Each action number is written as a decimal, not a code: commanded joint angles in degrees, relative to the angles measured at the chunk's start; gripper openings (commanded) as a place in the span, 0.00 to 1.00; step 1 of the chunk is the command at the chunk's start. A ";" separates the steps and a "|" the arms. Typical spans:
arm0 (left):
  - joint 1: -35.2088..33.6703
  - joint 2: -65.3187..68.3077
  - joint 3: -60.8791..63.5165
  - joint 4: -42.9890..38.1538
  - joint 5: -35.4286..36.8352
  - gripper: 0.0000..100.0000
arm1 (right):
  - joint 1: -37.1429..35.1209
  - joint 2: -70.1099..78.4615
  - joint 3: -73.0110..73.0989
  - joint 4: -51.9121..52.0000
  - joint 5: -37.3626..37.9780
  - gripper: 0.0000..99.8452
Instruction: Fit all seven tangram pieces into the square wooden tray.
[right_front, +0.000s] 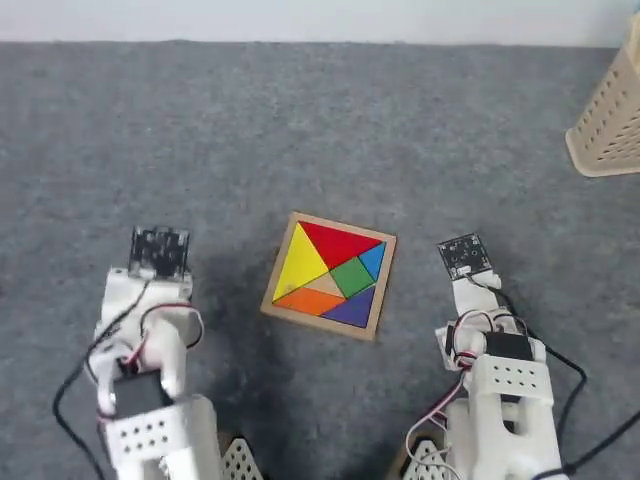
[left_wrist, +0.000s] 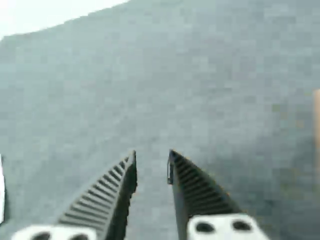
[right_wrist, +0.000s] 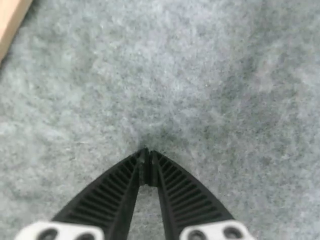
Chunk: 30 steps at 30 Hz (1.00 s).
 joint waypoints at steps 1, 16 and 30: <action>-3.52 -14.59 6.99 0.18 -2.02 0.10 | 0.92 0.22 -2.64 0.75 0.79 0.01; 3.96 -8.97 7.60 8.44 -2.02 0.10 | 0.92 -38.90 4.66 17.98 5.98 0.01; 3.87 -8.88 7.60 8.44 -2.02 0.10 | 13.85 -47.78 12.57 25.10 10.46 0.01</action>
